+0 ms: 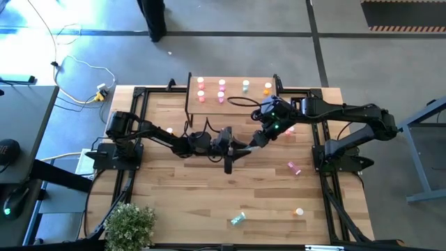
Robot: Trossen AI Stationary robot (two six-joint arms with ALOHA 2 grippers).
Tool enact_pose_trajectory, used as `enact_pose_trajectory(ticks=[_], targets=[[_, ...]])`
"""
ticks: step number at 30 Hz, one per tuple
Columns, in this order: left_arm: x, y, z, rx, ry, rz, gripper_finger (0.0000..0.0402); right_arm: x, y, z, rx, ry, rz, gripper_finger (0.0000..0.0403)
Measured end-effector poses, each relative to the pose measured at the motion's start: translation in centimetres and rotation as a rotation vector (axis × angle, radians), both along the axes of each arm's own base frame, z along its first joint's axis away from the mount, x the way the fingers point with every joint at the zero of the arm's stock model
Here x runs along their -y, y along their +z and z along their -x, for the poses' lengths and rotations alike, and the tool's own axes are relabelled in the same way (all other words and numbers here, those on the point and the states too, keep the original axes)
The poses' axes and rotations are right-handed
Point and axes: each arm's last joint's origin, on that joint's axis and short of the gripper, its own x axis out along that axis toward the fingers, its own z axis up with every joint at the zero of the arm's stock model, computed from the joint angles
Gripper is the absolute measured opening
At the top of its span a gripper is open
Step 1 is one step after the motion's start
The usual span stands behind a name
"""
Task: Pick and place medicine bottles onto shelf by color
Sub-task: Put the top blue pill bottle on the shelf aligned with the blue pill bottle on the shelf
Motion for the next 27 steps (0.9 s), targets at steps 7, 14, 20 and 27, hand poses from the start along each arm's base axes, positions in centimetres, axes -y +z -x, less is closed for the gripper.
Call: enact_pose_trajectory(ticks=[7,14,20,27], targets=[[-0.9,-0.1,0.1,-0.007,0.044,0.001,0.0097,0.0,-0.1,0.1,-0.023,-0.014,-0.014,0.0215],[-1.6,-0.3,0.1,-0.033,0.061,0.003,0.0097,0.1,-0.2,0.1,-0.029,-0.038,0.044,0.0167],[-1.6,-0.3,0.1,-0.036,0.055,0.003,0.0097,0.4,-0.2,0.2,-0.027,-0.041,0.048,0.0142],[-1.6,-0.4,0.1,-0.038,0.052,0.003,0.0097,0.9,-0.2,0.2,-0.028,-0.072,0.051,0.014]])
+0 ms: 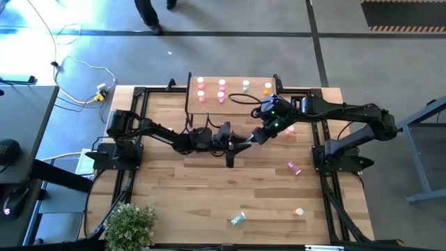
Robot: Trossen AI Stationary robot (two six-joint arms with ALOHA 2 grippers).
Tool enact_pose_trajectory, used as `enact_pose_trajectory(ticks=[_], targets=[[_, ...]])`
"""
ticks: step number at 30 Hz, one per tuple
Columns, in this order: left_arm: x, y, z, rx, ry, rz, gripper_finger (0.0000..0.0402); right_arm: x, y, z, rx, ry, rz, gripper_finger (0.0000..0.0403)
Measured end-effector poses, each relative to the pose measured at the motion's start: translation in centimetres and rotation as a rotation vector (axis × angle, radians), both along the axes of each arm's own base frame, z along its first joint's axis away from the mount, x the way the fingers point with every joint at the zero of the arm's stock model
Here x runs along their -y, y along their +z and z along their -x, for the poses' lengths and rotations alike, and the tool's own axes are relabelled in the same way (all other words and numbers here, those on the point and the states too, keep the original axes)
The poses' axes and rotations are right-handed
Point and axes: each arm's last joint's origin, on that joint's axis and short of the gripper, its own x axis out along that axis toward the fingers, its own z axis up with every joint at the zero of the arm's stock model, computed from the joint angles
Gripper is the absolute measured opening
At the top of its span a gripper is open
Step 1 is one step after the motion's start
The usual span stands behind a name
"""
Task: Pick and place medicine bottles onto shelf by color
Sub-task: Put the top blue pill bottle on the shelf aligned with the blue pill bottle on the shelf
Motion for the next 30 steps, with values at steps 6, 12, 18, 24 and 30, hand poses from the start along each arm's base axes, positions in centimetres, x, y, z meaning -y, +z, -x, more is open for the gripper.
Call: enact_pose_trajectory(ticks=[6,12,18,24,30], targets=[[0.01,0.0,0.0,-0.001,0.002,-0.008,0.0097,0.0,-0.01,0.01,-0.001,-0.002,0.001,0.014],[0.02,0.01,0.0,-0.002,0.002,-0.018,0.0097,0.0,-0.01,0.02,-0.002,-0.002,-0.002,0.0129],[0.02,0.01,0.0,-0.002,0.002,-0.015,0.0097,-0.02,-0.02,0.04,-0.005,-0.002,-0.002,0.0102],[0.03,-0.06,0.0,-0.01,0.001,-0.017,0.0097,-0.02,-0.02,0.04,-0.006,-0.006,-0.006,0.011],[-0.17,-0.29,0.02,-0.035,-0.031,-0.013,0.0124,0.03,-0.03,0.04,-0.01,-0.024,0.001,0.0111]])
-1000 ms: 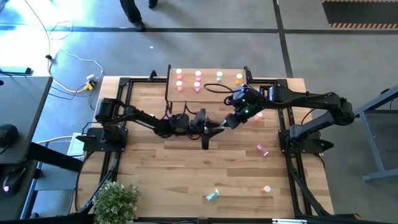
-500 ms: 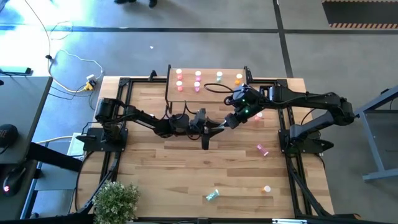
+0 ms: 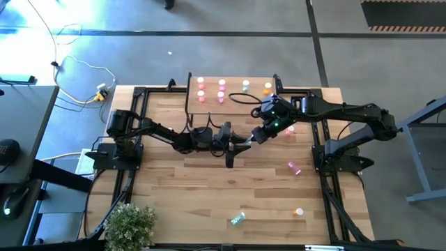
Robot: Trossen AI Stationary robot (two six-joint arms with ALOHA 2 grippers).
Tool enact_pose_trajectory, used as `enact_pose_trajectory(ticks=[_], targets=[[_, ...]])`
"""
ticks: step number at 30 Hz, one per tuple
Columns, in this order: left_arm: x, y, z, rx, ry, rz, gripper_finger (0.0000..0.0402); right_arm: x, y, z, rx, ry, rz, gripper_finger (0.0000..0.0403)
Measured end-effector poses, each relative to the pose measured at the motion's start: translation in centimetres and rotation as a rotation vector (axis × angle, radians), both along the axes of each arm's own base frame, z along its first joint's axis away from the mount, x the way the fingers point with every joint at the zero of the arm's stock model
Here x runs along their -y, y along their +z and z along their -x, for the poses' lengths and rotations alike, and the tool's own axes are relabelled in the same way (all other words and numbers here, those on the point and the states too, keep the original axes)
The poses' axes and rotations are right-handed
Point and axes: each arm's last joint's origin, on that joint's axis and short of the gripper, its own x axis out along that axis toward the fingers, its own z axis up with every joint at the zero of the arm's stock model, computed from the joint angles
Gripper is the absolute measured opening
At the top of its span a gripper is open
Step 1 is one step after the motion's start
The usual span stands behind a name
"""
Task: Pick and place medicine bottles onto shelf by color
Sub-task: Put the top blue pill bottle on the shelf aligned with the blue pill bottle on the shelf
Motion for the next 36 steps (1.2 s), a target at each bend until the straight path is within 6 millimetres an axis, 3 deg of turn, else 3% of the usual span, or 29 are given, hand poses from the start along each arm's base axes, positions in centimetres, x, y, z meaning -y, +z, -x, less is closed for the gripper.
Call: enact_pose_trajectory(ticks=[13,21,28,36], targets=[[-2.5,-0.3,0.7,-0.077,-0.06,0.1,0.0223,0.2,-0.1,0.1,-0.024,-0.044,0.054,0.0112],[-4.4,0.5,2.3,-0.23,-0.019,0.126,0.0227,0.5,0.2,0.2,-0.032,-0.075,0.117,0.0112],[-4.4,2.2,3.9,-0.323,-0.053,0.058,0.0227,1.9,3.0,0.4,0.033,-0.114,0.271,0.0112],[-4.1,4.3,5.6,-0.386,-0.066,-0.04,0.0227,5.0,5.3,1.4,0.056,-0.132,0.437,0.0112]])
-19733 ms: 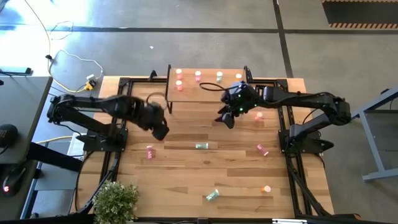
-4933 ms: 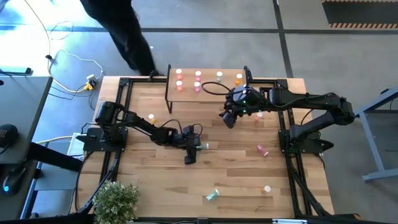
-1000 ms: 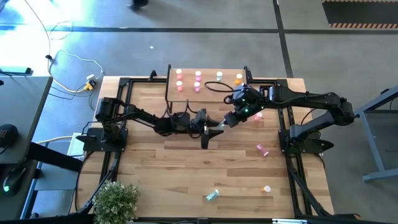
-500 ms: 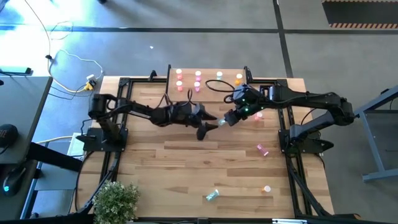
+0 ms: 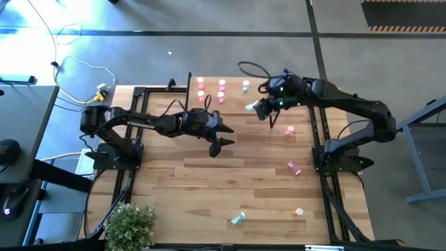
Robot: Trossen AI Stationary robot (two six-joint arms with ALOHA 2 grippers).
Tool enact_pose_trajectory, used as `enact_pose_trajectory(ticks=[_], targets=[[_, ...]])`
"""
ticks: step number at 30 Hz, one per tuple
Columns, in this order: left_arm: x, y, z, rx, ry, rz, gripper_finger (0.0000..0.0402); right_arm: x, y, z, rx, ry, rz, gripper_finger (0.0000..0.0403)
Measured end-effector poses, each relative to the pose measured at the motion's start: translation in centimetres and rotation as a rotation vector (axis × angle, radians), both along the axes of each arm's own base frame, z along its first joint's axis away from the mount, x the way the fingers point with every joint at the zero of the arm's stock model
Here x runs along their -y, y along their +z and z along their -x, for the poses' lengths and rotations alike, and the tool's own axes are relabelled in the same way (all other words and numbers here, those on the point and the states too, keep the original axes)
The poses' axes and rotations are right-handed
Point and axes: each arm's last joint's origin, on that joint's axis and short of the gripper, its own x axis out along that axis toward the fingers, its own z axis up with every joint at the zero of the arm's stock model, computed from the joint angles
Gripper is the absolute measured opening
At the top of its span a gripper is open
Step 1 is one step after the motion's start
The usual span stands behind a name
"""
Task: Pick and place medicine bottles onto shelf by color
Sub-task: Put the top blue pill bottle on the shelf aligned with the blue pill bottle on the shelf
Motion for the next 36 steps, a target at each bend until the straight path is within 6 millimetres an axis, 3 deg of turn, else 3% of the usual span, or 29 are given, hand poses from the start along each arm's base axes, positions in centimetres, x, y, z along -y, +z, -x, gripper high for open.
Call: enact_pose_trajectory(ticks=[10,17,25,36], targets=[[-1.5,1.2,1.4,0.005,0.11,0.054,0.0227,3.8,2.2,1.5,-0.035,0.082,0.267,0.0112],[-2.2,0.7,2.0,-0.055,0.173,0.138,0.0227,6.2,3.2,0.0,-0.173,0.22,0.344,0.0112],[-1.9,-0.3,2.6,-0.172,0.188,0.169,0.0227,7.7,1.1,-2.9,-0.423,0.382,0.237,0.0112],[-1.8,-0.8,2.9,-0.238,0.195,0.172,0.0227,8.1,-2.8,-6.8,-0.534,0.495,0.202,0.0112]])
